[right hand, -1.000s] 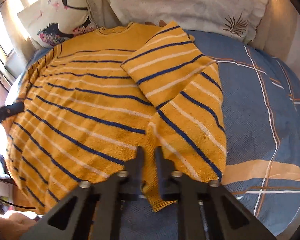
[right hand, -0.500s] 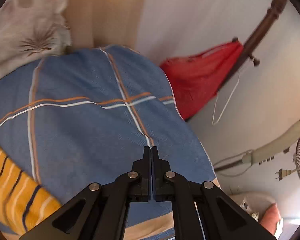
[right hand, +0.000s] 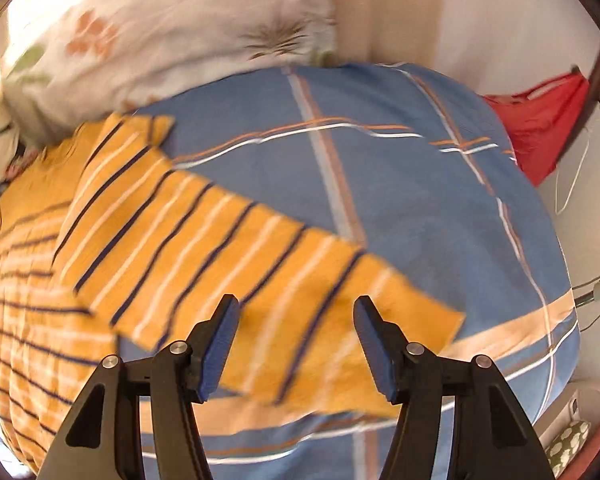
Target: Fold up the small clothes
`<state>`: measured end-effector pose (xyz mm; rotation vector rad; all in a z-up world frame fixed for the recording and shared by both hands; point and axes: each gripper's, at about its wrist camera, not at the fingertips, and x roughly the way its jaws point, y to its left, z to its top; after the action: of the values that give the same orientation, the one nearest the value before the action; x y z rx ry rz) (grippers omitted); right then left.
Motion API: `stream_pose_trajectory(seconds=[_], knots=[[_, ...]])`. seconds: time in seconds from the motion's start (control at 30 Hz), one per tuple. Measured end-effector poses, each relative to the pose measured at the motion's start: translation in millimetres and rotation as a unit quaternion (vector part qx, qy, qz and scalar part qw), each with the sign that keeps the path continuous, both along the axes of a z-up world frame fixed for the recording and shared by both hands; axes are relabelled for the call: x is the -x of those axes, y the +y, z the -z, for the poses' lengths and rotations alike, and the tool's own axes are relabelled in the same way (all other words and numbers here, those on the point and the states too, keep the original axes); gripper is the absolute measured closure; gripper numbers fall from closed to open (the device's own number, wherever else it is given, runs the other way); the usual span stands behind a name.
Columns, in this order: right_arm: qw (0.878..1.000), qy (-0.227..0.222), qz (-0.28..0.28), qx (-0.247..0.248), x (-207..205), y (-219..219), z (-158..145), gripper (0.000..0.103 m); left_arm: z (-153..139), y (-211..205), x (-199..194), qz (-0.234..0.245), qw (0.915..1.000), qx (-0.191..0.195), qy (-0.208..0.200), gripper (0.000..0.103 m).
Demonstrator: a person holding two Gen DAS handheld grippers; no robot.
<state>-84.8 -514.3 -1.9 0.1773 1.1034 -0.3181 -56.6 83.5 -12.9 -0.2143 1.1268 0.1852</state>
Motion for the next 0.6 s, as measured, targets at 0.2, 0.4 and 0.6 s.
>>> stream_pose_trajectory(seconds=[0.2,0.4,0.6], knots=[[1.0,0.006,0.0,0.014,1.9,45.8,0.2,0.039,27.2,-6.7,-15.1,0.057,0.9958,0.054,0.047,0.095],[0.999,0.005,0.017,0.048,7.0,72.4,-13.7,0.039,-12.6,80.8,-20.5,-0.044,0.9984,0.034,-0.007,0.096],[0.997,0.0,0.059,0.054,17.9,76.2,-20.7,0.039,-8.3,196.1,-33.1,-0.177,0.9839,-0.024,0.007,0.095]])
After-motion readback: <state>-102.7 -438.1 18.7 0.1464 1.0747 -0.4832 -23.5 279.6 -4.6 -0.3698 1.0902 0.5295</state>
